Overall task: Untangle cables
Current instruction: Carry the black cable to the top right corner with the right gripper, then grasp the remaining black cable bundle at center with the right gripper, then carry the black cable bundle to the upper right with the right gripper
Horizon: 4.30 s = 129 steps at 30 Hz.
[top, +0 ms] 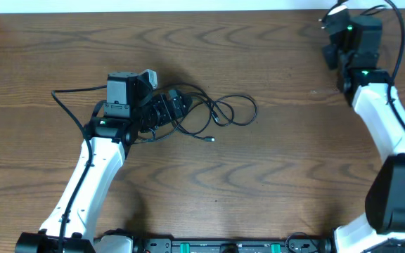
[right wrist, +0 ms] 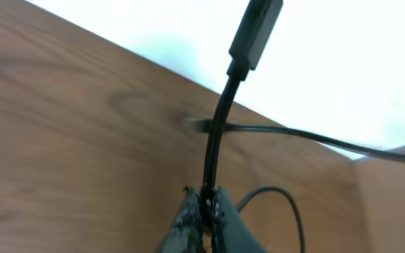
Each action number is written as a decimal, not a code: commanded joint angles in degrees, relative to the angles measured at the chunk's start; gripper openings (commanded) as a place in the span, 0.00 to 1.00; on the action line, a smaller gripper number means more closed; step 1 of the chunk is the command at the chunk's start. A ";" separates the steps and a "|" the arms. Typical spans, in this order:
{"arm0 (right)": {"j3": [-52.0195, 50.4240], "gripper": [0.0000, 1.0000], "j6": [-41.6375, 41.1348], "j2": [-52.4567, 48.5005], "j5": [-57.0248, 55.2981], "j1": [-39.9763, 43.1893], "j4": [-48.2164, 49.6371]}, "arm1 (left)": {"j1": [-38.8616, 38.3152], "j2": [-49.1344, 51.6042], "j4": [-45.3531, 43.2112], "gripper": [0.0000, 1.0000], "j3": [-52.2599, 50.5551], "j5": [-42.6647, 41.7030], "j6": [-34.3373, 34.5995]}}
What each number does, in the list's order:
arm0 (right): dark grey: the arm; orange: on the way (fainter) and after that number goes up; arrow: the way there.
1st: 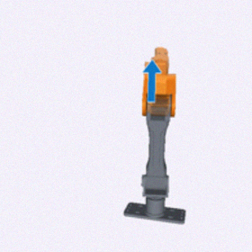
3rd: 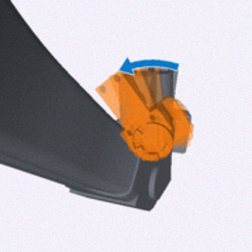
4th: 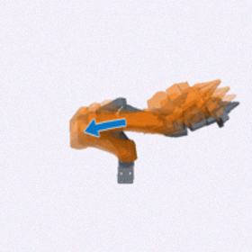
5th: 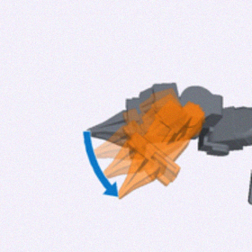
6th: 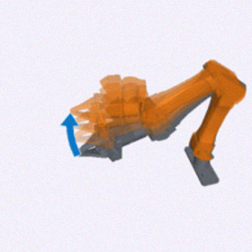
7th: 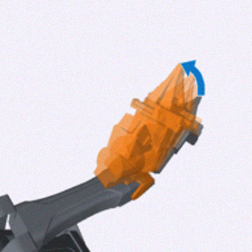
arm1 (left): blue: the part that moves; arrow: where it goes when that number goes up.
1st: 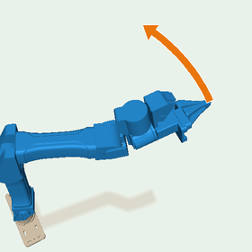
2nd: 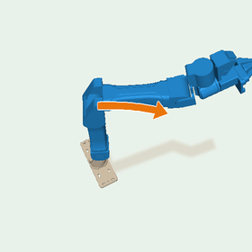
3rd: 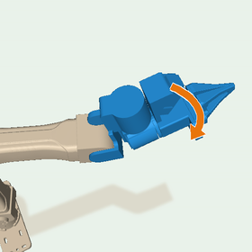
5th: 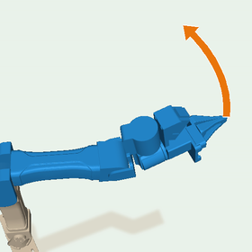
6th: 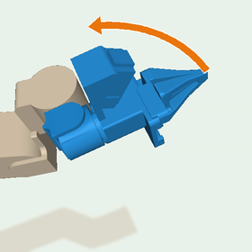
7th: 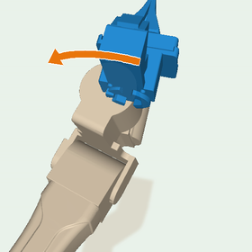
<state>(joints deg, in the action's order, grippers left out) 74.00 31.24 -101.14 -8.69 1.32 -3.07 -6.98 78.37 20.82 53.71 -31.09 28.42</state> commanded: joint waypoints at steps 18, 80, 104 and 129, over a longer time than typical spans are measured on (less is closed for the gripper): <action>0.15 0.15 42.80 -27.82 11.39 13.62 33.68 | 0.22 -0.35 0.17 0.96 0.42 0.74 -0.98; -3.52 0.62 -17.51 -22.88 13.88 -38.23 6.08 | 19.56 -10.25 15.19 0.96 0.44 -2.97 -0.31; -3.52 0.01 -22.47 -7.93 -1.49 -15.17 -31.50 | 19.56 -10.23 18.16 0.96 0.42 -2.93 -0.31; -3.23 0.41 -8.98 -4.33 16.81 8.15 -14.71 | 19.56 -10.23 19.02 0.96 0.42 -2.93 -0.28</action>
<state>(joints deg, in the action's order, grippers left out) 70.37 23.22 -110.04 5.45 12.45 -17.47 12.34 68.73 39.70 53.71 -33.32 28.47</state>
